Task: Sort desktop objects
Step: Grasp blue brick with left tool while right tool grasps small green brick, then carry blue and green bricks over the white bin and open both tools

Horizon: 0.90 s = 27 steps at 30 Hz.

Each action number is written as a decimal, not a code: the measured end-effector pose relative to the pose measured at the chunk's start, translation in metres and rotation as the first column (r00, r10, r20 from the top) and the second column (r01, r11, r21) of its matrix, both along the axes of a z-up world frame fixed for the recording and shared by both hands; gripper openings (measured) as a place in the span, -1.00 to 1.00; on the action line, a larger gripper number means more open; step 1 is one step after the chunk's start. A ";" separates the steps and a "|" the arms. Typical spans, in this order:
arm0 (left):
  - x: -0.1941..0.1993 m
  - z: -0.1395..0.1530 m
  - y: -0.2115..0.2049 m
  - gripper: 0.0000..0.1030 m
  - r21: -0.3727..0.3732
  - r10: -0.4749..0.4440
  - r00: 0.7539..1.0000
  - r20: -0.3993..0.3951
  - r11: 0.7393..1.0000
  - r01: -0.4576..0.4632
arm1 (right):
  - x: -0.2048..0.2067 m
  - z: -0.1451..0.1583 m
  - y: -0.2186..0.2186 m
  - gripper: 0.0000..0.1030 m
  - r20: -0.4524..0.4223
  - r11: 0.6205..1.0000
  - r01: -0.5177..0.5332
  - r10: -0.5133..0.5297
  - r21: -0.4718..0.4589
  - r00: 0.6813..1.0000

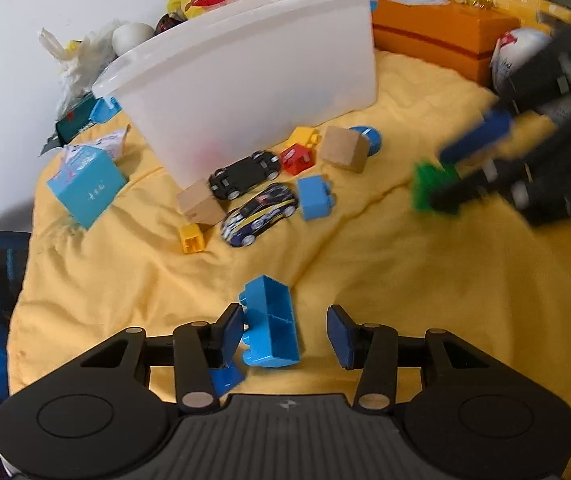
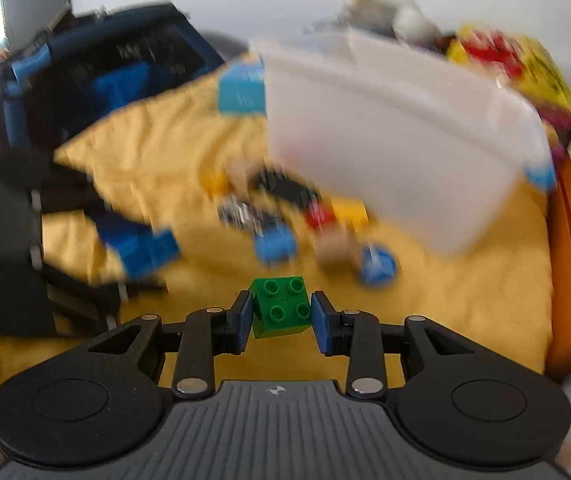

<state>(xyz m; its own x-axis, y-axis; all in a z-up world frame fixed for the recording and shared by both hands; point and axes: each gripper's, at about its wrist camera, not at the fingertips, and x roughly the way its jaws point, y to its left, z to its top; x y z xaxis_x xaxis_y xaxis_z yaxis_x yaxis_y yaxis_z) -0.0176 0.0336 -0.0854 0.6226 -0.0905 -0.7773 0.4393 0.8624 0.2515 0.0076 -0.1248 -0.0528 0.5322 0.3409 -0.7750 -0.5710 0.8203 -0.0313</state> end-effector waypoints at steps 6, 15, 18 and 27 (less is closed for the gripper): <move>-0.008 0.007 -0.018 0.07 -0.066 -0.033 0.999 -0.018 0.997 0.032 | -0.010 -0.012 -0.021 -0.32 -0.027 0.997 0.075 -0.075 0.010 0.997; -0.024 0.012 -0.027 0.09 -0.175 -0.076 0.994 -0.072 0.983 0.062 | -0.015 -0.020 -0.015 -0.22 0.018 0.999 0.051 -0.050 -0.009 0.999; -0.030 0.020 -0.019 0.10 -0.183 -0.048 0.998 -0.047 0.982 0.038 | -0.015 -0.019 -0.016 -0.19 0.016 0.999 0.047 -0.047 0.000 0.999; -0.001 0.006 0.013 0.10 -0.226 0.061 0.993 -0.103 0.971 -0.083 | -0.016 -0.013 -0.016 0.00 0.036 0.999 0.047 -0.048 0.009 0.998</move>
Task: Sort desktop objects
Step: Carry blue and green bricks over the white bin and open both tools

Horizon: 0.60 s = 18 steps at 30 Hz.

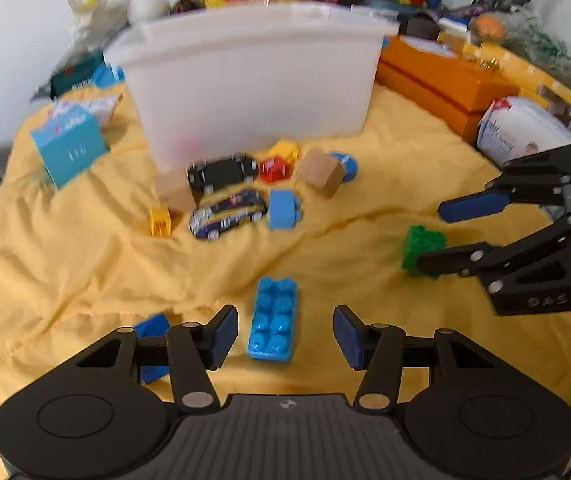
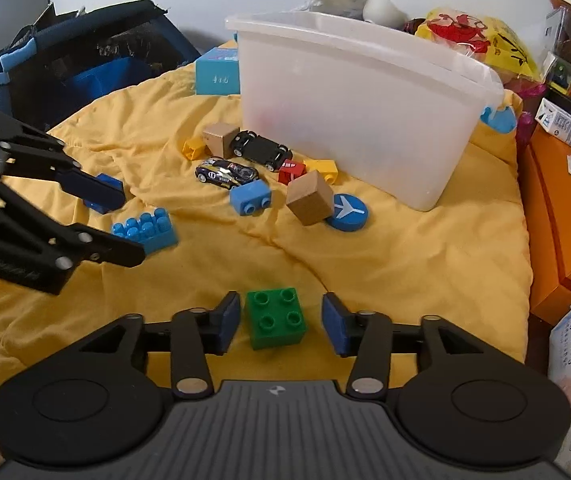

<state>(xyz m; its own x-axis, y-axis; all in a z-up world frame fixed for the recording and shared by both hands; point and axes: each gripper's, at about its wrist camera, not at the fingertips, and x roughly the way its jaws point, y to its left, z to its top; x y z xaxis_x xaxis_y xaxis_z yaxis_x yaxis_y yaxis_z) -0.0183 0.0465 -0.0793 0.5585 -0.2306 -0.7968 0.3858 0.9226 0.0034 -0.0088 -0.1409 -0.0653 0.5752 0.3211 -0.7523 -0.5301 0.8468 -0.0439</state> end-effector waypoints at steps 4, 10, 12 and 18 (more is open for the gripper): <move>0.003 -0.015 0.003 0.05 -0.006 0.000 0.999 -0.046 1.000 0.000 | 0.007 -0.009 -0.005 -0.05 -0.054 0.999 0.033 -0.031 0.041 0.998; 0.004 -0.011 0.006 -0.48 -0.016 -0.009 0.999 -0.039 1.000 0.008 | 0.012 -0.015 -0.006 -0.28 -0.103 0.996 0.059 -0.053 0.060 0.993; 0.003 -0.003 0.008 -0.48 -0.022 -0.015 1.000 -0.018 1.000 0.015 | 0.010 -0.011 -0.004 -0.28 -0.072 0.998 0.050 -0.048 0.032 0.996; 0.009 0.051 0.018 -0.48 -0.066 -0.017 0.992 0.123 0.997 0.025 | 0.015 0.024 -0.003 -0.28 0.093 0.998 0.051 -0.048 -0.033 0.994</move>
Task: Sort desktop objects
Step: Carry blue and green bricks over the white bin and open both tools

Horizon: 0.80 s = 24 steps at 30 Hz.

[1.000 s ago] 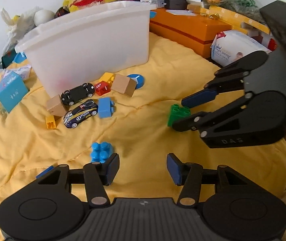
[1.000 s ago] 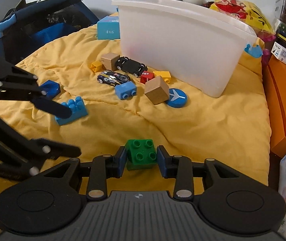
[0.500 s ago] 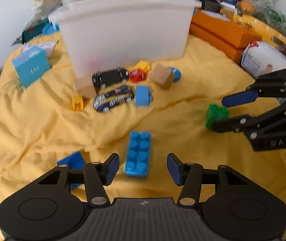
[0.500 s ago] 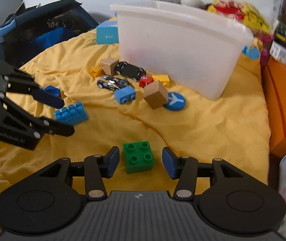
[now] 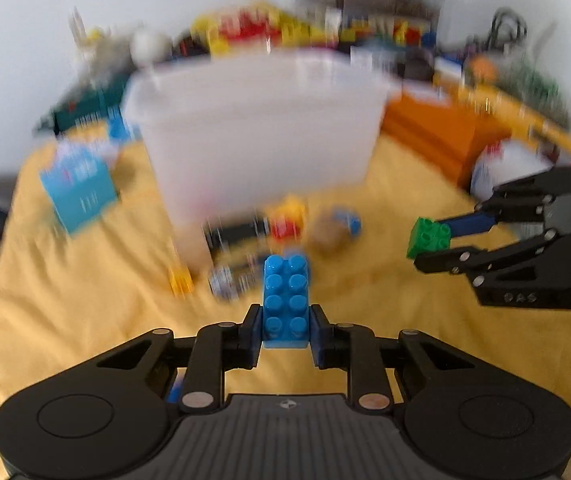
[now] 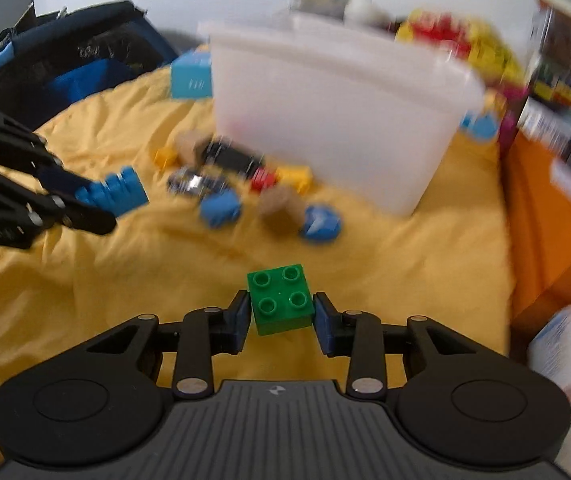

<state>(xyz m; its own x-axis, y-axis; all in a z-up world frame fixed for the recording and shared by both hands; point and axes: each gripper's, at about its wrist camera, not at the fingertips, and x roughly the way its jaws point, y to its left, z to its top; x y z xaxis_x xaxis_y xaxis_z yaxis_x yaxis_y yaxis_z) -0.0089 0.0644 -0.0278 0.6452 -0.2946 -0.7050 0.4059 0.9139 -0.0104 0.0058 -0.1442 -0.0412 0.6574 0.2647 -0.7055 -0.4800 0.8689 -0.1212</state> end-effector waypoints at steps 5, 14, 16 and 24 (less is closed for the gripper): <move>0.031 0.066 0.008 -0.47 -0.011 0.008 0.982 0.189 1.000 -0.006 | 0.025 0.054 -0.007 -0.28 0.164 0.994 0.064 -0.078 0.086 0.983; 0.137 0.132 -0.003 -0.47 -0.021 0.062 0.923 0.379 0.998 -0.059 | 0.110 0.129 -0.003 -0.27 0.264 0.935 0.156 -0.246 0.319 0.933; 0.161 0.127 -0.010 -0.47 -0.004 0.065 0.933 0.354 0.998 -0.068 | 0.130 0.132 0.001 -0.27 0.262 0.935 0.172 -0.259 0.311 0.930; 0.204 0.060 -0.028 -0.47 0.024 0.073 0.987 0.142 0.997 -0.077 | 0.175 0.077 0.015 -0.24 0.104 0.943 0.250 -0.277 0.221 0.955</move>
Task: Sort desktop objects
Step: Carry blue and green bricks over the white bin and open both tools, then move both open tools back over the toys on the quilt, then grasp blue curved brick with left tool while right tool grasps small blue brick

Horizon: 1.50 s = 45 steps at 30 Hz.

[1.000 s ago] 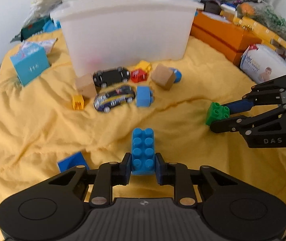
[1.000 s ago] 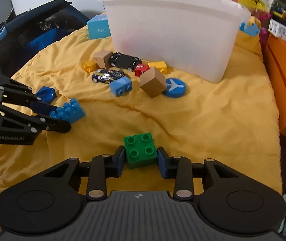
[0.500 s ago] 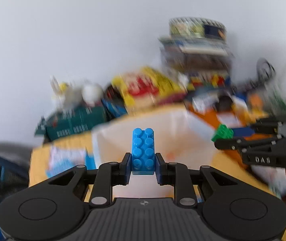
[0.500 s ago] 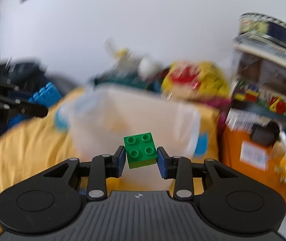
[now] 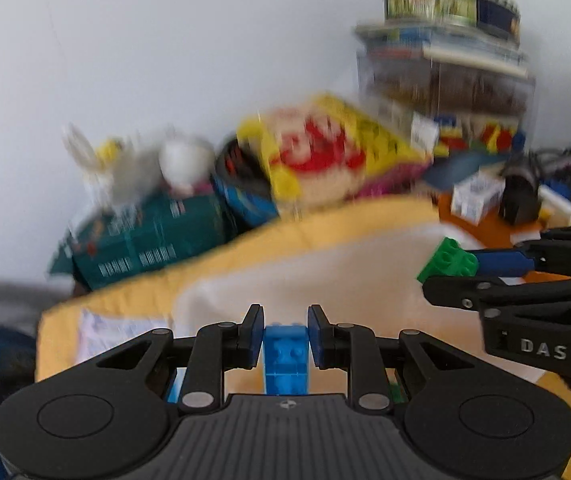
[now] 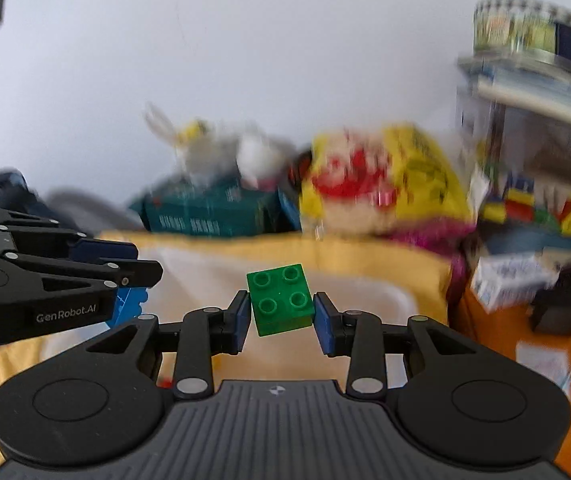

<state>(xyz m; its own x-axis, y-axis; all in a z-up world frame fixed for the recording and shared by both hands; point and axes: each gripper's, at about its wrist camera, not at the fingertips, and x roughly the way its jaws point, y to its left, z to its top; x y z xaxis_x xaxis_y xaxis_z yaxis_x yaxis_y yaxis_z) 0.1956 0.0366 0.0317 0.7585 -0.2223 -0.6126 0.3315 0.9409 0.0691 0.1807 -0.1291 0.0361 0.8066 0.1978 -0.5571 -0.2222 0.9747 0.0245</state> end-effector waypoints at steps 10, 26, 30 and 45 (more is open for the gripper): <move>-0.047 0.013 0.010 -0.07 -0.051 -0.031 0.998 0.050 0.998 0.033 | -0.023 0.010 -0.007 -0.11 0.036 0.999 -0.037 0.036 0.030 0.999; -0.181 -0.059 0.048 0.25 -0.110 0.131 0.976 -0.176 0.982 -0.152 | -0.122 -0.009 -0.007 0.12 0.050 0.977 -0.214 0.214 -0.006 0.975; -0.203 -0.091 0.049 0.25 -0.069 0.145 0.958 -0.249 0.984 -0.167 | -0.142 -0.054 0.006 0.10 -0.072 0.965 -0.260 0.257 -0.036 0.964; -0.205 -0.101 0.066 0.13 0.027 0.232 0.948 -0.216 0.972 -0.232 | -0.177 -0.101 0.013 0.06 -0.207 0.952 -0.296 0.275 -0.076 0.939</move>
